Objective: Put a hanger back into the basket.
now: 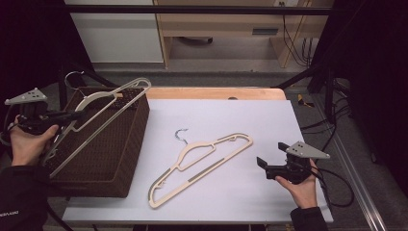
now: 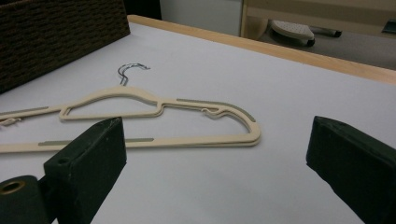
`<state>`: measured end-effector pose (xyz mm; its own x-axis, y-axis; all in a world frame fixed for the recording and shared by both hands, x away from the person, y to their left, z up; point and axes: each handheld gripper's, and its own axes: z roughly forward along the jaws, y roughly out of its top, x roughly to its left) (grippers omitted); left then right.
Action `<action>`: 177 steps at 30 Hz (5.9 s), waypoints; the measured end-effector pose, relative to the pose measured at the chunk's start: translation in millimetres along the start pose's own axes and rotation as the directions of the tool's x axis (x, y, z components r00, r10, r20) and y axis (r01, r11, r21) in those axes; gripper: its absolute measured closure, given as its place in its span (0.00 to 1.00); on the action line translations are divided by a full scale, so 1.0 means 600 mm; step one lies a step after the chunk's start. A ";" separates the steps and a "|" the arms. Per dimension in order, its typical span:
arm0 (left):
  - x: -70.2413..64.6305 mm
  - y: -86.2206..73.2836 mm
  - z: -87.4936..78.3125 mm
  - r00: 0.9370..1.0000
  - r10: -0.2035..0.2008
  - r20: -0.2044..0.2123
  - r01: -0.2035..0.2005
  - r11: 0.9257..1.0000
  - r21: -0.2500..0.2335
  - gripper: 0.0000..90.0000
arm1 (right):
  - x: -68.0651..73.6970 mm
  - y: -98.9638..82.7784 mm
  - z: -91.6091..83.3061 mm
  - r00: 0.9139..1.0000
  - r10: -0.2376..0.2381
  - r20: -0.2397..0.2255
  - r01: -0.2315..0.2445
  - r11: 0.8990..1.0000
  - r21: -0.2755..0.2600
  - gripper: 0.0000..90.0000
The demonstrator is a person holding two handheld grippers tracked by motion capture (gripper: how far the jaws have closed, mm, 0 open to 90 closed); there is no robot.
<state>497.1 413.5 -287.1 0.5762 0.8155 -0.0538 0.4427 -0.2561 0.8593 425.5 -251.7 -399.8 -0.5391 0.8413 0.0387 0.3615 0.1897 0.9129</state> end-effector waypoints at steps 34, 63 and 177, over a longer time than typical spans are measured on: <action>0.054 -0.064 0.026 0.997 -0.047 -0.058 0.054 0.989 0.139 0.96 | 0.000 -0.005 0.010 1.000 -0.010 0.001 0.010 1.000 0.027 0.05; 0.049 -0.116 0.042 0.954 -0.144 -0.263 0.193 0.966 0.172 0.65 | 0.001 -0.003 0.012 1.000 -0.002 -0.003 0.002 1.000 0.018 0.06; -0.346 -0.186 0.227 0.955 0.108 0.275 -0.126 0.991 0.048 0.12 | 0.182 0.100 0.434 0.985 -0.052 -0.166 0.097 0.956 0.276 0.39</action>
<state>421.4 202.2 -441.3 0.7873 0.6086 -0.0987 0.3990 -0.3808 0.8341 586.3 -16.4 -446.7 -0.6760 0.7346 0.0579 0.5034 0.4029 0.7644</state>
